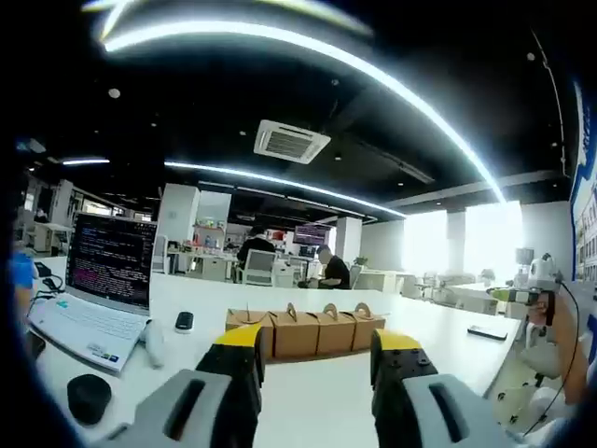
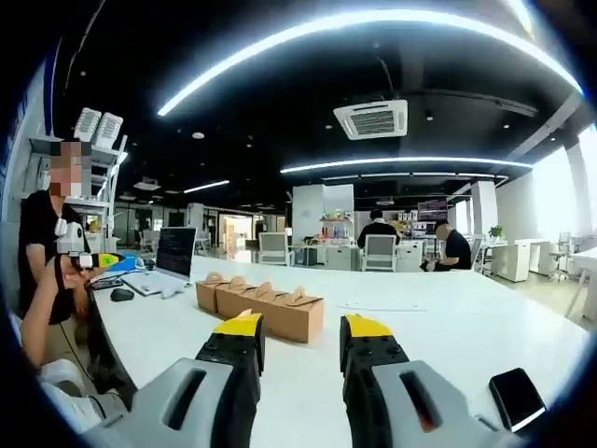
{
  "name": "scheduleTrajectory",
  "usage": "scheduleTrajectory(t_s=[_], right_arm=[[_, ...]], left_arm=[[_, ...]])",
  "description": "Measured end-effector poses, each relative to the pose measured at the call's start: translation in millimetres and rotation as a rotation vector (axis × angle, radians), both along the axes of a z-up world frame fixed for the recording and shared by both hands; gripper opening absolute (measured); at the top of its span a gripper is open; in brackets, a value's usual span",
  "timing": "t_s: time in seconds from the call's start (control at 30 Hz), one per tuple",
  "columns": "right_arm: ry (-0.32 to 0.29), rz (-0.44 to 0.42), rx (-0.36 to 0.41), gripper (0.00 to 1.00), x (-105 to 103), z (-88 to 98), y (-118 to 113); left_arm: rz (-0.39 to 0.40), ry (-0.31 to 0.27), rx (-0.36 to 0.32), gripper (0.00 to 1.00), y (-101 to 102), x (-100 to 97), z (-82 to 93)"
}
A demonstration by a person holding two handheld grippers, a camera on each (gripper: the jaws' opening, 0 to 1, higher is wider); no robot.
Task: Pick up one paper box from the group, open the paper box, and remove the item inside
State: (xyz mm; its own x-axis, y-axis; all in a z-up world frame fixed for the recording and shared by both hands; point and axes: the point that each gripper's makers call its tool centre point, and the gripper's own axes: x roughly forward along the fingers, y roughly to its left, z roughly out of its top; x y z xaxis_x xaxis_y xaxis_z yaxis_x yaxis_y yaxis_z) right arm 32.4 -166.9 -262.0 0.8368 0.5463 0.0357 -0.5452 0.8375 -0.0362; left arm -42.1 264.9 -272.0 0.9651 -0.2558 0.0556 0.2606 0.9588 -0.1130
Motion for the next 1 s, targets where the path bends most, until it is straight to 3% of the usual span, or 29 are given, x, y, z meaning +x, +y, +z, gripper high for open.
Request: scheduleTrajectory(t_s=[1.0], right_arm=[[0.008, 0.002, -0.003, 0.33, 0.7, -2.5, 0.7]], left_arm=[[-0.001, 0.007, 0.01, 0.47, -0.9, -0.3, -1.6]])
